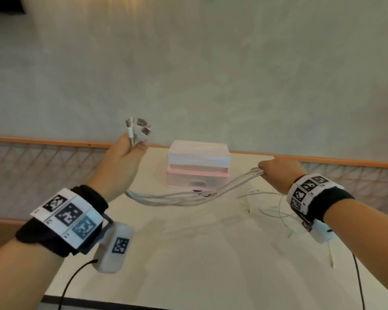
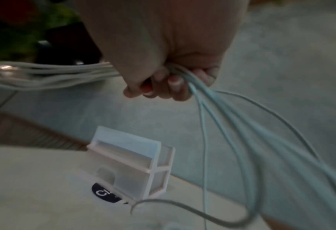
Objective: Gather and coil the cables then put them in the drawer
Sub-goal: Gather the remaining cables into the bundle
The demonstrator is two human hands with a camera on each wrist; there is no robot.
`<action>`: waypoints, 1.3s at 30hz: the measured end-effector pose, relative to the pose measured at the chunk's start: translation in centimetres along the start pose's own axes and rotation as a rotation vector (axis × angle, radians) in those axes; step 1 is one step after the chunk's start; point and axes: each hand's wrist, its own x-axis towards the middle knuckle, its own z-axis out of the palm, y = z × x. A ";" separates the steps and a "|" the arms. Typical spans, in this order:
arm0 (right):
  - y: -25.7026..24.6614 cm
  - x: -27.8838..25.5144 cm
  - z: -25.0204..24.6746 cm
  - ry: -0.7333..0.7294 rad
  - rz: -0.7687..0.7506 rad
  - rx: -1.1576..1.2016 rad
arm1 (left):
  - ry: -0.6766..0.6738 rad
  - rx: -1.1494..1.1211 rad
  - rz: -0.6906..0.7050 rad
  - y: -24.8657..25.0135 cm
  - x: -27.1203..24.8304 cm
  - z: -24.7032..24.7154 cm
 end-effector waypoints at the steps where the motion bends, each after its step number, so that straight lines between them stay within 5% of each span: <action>1: -1.1 -0.1 -1.1 0.036 -0.054 -0.070 | -0.034 0.034 0.037 0.4 -0.3 0.9; 7: -7.8 -0.4 -6.2 0.085 -0.265 -0.119 | -0.168 0.227 0.067 2.2 -1.5 7.9; 12: -9.0 -1.0 -8.0 0.006 -0.267 0.023 | -0.205 0.005 -0.064 1.9 -1.5 10.4; 19: -8.7 -0.8 -7.5 0.037 -0.250 0.312 | -0.414 0.206 0.019 1.6 -1.4 10.3; 23: -7.6 -0.4 -6.6 0.081 -0.248 0.542 | -0.350 0.271 0.070 1.6 -0.9 9.3; 27: -3.4 -0.2 -2.5 -0.032 -0.097 0.608 | -0.222 0.100 -0.033 1.2 0.4 6.2; 34: -1.2 -0.1 3.2 -0.257 0.106 0.640 | -0.127 0.052 -0.005 1.2 1.1 4.1; 36: -0.7 0.4 3.1 -0.274 0.132 0.564 | -0.089 0.034 -0.010 1.3 1.4 3.4; 39: 0.3 1.2 2.3 -0.231 0.115 0.100 | -0.034 -0.002 0.002 1.8 1.7 2.5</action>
